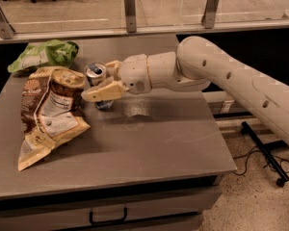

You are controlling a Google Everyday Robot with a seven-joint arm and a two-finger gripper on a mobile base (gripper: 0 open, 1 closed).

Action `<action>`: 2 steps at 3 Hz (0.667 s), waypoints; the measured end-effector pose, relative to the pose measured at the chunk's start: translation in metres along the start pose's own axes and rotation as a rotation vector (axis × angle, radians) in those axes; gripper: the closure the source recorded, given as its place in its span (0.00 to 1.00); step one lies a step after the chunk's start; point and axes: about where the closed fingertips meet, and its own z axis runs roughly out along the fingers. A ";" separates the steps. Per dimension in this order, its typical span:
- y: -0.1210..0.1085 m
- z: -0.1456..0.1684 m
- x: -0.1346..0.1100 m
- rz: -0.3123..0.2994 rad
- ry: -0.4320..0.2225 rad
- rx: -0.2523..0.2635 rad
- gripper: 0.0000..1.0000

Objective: Move redbull can near brown chip bag

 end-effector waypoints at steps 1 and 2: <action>0.014 0.031 0.009 0.075 -0.021 -0.066 0.00; 0.021 0.043 0.016 0.127 -0.021 -0.090 0.00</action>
Offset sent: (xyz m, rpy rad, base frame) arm -0.0207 0.0459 -0.0369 0.0193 0.2049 0.0668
